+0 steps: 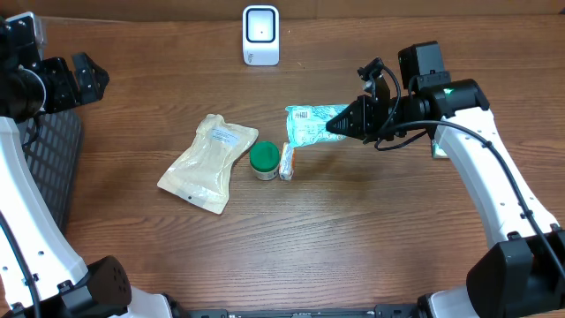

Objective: Scan the item barcode
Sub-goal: 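Lift the light-green pack and carry it toward the scanner, then hold the light-green pack in front of the scanner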

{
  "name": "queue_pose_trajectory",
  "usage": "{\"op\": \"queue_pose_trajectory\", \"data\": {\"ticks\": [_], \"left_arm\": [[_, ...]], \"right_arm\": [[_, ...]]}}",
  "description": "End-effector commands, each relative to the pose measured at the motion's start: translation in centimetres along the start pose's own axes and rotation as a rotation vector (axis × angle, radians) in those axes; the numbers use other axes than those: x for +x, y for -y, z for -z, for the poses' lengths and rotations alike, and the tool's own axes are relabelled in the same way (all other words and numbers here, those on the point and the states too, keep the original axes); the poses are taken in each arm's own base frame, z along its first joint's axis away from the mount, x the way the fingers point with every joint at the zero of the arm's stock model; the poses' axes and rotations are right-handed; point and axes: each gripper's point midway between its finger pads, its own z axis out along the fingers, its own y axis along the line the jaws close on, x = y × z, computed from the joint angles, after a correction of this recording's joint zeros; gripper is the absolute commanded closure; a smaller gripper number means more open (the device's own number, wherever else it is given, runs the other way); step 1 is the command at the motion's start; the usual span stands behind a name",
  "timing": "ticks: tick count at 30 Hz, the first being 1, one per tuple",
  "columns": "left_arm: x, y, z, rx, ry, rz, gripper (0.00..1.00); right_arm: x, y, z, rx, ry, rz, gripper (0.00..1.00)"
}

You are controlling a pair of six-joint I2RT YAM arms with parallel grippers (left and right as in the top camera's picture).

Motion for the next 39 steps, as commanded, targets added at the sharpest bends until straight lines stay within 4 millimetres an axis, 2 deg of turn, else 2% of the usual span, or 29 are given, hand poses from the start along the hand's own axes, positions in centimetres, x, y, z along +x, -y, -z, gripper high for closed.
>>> {"op": "queue_pose_trajectory", "data": {"ticks": [1,6,10,13,18,21,23,26,28,33,34,39], "left_arm": [[-0.1,0.1,-0.1,-0.002,-0.002,-0.017,0.00],[-0.1,0.1,-0.1,-0.002,-0.002,-0.017,0.00],[-0.1,0.1,-0.1,-0.002,-0.002,-0.017,0.00],[-0.1,0.1,-0.1,-0.002,-0.002,-0.017,0.00],[-0.1,0.1,-0.1,-0.002,-0.002,-0.017,0.00],[-0.1,0.1,-0.1,-0.002,-0.002,-0.017,0.00],[-0.1,0.1,-0.1,-0.002,-0.001,-0.018,0.00],[-0.1,0.1,-0.1,-0.002,-0.002,-0.017,0.00],[-0.1,0.1,-0.1,-0.002,-0.001,-0.018,0.00],[-0.1,0.1,-0.1,-0.002,-0.002,-0.017,0.00],[-0.1,0.1,-0.1,-0.002,-0.002,-0.017,0.00],[-0.1,0.1,-0.1,-0.002,-0.002,-0.017,0.00]], "right_arm": [[-0.4,-2.4,0.6,-0.018,0.032,0.081,0.96],[-0.4,-2.9,-0.3,0.010,0.037,0.062,0.96],[-0.5,-4.3,-0.4,0.050,0.044,0.075,0.96],[-1.9,-5.1,1.4,0.206,0.118,0.085,0.96],[-5.5,-9.5,6.4,0.391,0.347,0.206,0.96],[-9.3,-10.9,9.4,0.567,0.610,0.270,0.96],[-11.4,-11.4,10.4,0.666,0.746,0.305,0.96],[-14.3,-12.9,9.1,0.765,0.825,0.487,0.96],[-16.3,-12.9,7.9,0.848,0.843,0.599,0.96],[-21.0,-10.9,4.8,1.083,0.873,0.779,0.96],[-22.1,-10.2,3.6,1.130,0.861,0.838,0.96],[-25.9,-8.4,-0.1,1.282,0.884,1.029,0.96]]}}
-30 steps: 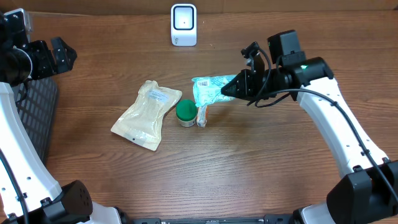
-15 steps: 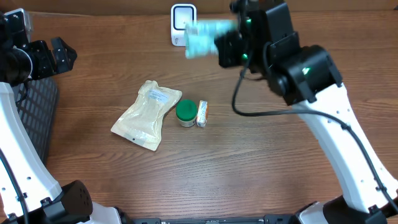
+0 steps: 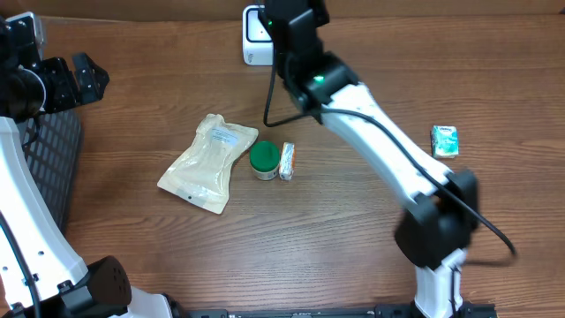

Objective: Scan the item barcode
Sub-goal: 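Hold the light-green pack in front of the scanner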

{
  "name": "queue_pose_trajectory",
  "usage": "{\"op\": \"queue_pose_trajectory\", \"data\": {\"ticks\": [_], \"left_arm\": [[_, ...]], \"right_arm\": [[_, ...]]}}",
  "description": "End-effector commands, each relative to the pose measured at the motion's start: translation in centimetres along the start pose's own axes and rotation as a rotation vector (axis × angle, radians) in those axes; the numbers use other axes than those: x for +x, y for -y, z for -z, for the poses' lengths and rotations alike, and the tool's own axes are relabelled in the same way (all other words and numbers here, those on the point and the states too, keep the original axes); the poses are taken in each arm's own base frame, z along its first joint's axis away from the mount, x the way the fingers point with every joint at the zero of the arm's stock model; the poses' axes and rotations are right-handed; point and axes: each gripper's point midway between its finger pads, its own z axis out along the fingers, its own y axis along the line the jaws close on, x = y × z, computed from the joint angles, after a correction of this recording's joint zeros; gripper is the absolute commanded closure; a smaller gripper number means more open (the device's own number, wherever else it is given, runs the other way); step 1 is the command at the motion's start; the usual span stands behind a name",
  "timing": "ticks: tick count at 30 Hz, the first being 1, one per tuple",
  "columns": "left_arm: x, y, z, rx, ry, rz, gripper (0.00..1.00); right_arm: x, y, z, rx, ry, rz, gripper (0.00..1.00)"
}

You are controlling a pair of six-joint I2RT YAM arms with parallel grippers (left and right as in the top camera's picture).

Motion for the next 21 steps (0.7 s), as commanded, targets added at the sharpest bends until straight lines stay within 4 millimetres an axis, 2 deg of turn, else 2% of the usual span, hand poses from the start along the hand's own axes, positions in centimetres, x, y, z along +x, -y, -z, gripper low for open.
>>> {"op": "queue_pose_trajectory", "data": {"ticks": [1,3,6,9,13,17,21], "left_arm": [[-0.1,0.2,-0.1,-0.001,-0.001,-0.018,0.00],[-0.1,0.2,-0.1,0.000,-0.001,-0.018,0.01],[-0.1,0.2,-0.1,0.000,-0.001,-0.018,0.00],[-0.1,0.2,-0.1,0.000,-0.001,-0.018,0.00],[-0.1,0.2,-0.1,-0.001,-0.001,-0.018,0.00],[-0.1,0.2,-0.1,0.000,-0.001,-0.018,0.00],[-0.1,0.2,-0.1,-0.001,-0.001,-0.018,0.00]], "right_arm": [[0.5,0.6,-2.2,0.117,0.034,0.260,0.96],[0.0,0.0,-3.4,0.173,0.121,0.324,0.96],[0.2,-2.0,-4.5,0.188,0.210,0.411,0.96],[2.2,-5.2,-5.7,0.109,0.236,0.462,0.96],[5.1,-7.5,-6.9,0.065,0.211,0.496,0.96],[7.4,-9.2,-7.6,0.031,0.179,0.527,0.96],[8.4,-9.4,-8.1,0.029,0.167,0.534,0.96]]}}
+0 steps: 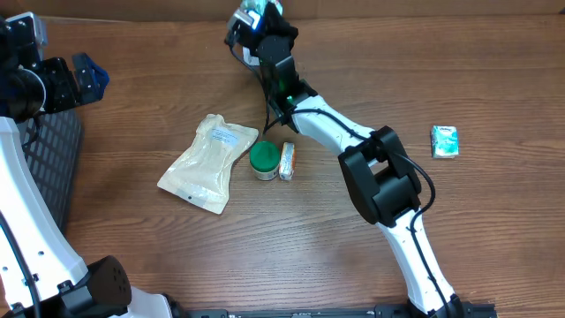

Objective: Scan the item barcode
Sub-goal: 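Hold the light-green pack in front of the scanner, then carry the light-green pack right and release it on the table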

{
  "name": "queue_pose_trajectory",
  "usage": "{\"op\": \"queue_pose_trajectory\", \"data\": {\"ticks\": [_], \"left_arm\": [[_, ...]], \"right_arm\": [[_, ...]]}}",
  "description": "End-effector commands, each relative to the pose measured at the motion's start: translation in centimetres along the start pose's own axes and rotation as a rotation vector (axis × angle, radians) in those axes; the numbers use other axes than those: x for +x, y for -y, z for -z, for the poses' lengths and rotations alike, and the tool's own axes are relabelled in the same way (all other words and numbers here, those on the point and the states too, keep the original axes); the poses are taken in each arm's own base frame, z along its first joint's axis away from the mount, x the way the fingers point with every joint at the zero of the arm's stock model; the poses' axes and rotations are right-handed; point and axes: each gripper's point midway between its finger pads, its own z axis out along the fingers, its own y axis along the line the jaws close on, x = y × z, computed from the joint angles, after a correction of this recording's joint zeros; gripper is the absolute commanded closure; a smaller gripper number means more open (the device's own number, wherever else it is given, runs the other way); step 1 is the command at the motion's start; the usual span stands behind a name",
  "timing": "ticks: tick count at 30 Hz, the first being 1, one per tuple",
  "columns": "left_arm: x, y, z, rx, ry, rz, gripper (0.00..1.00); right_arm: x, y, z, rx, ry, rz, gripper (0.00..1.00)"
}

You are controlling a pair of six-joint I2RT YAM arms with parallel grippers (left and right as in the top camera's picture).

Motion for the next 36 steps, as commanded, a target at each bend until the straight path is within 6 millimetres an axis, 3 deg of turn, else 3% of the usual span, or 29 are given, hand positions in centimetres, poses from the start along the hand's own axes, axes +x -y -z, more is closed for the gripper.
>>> {"op": "queue_pose_trajectory", "data": {"ticks": [1,13,23,30,36], "left_arm": [[-0.1,0.2,-0.1,0.001,-0.001,-0.017,0.00],[-0.1,0.2,-0.1,0.001,-0.001,-0.017,0.00],[-0.1,0.2,-0.1,0.001,-0.001,-0.018,0.00],[-0.1,0.2,-0.1,0.002,-0.001,-0.017,0.01],[-0.1,0.2,-0.1,0.002,-0.001,-0.017,0.00]], "right_arm": [[-0.2,1.4,-0.4,0.029,0.015,-0.012,0.96],[0.0,1.3,-0.5,0.030,0.008,-0.010,0.96],[1.0,2.7,-0.3,0.086,-0.058,-0.046,0.96],[-1.6,5.7,1.1,0.082,-0.043,-0.172,0.96],[-4.5,11.6,4.4,0.035,-0.055,-0.347,0.96]]}}
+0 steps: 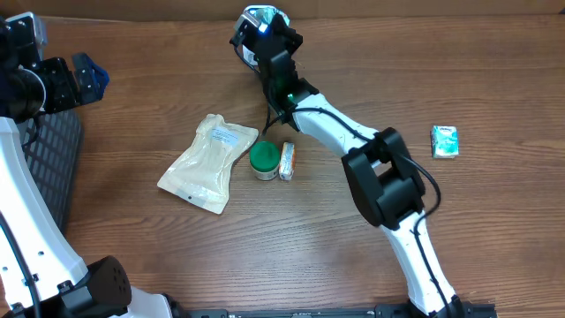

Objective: Scan the item barcode
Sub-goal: 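Carry the light-green pack right and release it on the table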

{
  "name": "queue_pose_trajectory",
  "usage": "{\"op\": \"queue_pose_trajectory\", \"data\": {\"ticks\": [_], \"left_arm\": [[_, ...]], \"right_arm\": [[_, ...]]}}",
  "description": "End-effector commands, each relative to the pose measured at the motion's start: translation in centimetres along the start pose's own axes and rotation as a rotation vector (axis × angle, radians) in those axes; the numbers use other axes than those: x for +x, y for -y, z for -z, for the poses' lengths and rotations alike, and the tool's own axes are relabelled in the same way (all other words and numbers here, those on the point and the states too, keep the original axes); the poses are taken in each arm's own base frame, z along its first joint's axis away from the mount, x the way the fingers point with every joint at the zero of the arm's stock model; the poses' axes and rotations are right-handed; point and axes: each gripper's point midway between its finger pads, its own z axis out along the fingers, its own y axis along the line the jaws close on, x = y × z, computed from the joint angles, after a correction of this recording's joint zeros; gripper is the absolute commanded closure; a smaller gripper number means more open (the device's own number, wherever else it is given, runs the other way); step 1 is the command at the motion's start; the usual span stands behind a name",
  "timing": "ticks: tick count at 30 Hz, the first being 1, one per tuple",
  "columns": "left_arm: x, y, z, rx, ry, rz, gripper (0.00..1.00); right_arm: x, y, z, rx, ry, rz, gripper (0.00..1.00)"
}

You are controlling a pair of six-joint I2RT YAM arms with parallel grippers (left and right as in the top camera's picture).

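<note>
My right gripper [263,26] is at the far middle of the table. It is shut on a teal and silver packet [259,16], holding it where the white scanner stands. Wrist and packet cover the scanner almost entirely. The packet's barcode cannot be made out from above. My left gripper [88,73] hangs at the far left edge, away from all items, with nothing between its fingers.
A beige pouch [209,162], a green-lidded jar [263,159] and a small silver wrapped stick [287,161] lie together mid-table. A small teal box [445,140] sits at the right. A black mat [55,163] lies along the left edge.
My right gripper has shifted slightly right over the scanner, still holding the packet. The left arm and the items on the table have not moved.
At first my right gripper held the teal packet low at centre right, beside the jar. Then the arm was stretched toward the scanner at the back. After that it held the packet over the scanner, and it still does.
</note>
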Motion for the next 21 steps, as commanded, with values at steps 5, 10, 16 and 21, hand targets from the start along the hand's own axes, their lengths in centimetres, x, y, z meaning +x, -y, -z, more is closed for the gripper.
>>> {"op": "queue_pose_trajectory", "data": {"ticks": [5,10,16,21], "left_arm": [[-0.1,0.2,-0.1,0.001,-0.001,-0.017,0.00],[-0.1,0.2,-0.1,0.001,-0.001,-0.017,0.00],[-0.1,0.2,-0.1,0.001,-0.001,-0.017,0.00],[-0.1,0.2,-0.1,0.001,-0.001,-0.017,0.01]], "right_arm": [[-6.3,14.0,10.5,-0.083,0.024,-0.513,0.96],[-2.0,15.2,15.9,-0.373,-0.171,-0.830,0.96],[9.1,16.2,19.3,-0.460,-0.604,-1.085,0.96],[19.0,15.4,19.9,-0.436,-0.951,-1.224,0.96]]}}
